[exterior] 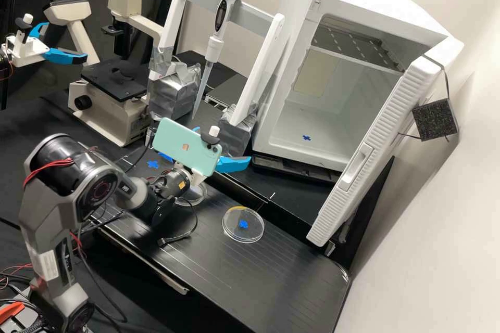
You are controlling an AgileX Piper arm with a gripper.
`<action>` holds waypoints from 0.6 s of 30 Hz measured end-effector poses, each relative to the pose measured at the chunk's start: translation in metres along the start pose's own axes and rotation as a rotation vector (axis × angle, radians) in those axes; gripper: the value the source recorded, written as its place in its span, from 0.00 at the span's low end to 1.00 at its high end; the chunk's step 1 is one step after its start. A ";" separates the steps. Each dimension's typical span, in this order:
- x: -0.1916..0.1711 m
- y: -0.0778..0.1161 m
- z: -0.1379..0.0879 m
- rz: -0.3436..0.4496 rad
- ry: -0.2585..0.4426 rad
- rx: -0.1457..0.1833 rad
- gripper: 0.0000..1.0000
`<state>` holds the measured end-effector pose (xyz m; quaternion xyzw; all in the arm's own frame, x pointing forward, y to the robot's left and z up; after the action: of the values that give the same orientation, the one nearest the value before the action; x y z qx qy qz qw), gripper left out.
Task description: Open the bottle
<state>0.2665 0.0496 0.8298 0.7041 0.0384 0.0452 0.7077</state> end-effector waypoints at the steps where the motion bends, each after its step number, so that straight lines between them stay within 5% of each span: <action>1: -0.004 0.001 -0.005 0.010 0.024 0.000 1.00; 5: -0.017 -0.008 -0.023 0.003 0.121 0.004 1.00; 9: -0.018 -0.023 -0.033 -0.051 0.168 -0.028 1.00; 18: -0.012 -0.046 -0.021 -0.142 0.124 -0.045 1.00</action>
<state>0.2525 0.0692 0.7832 0.6793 0.1309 0.0392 0.7210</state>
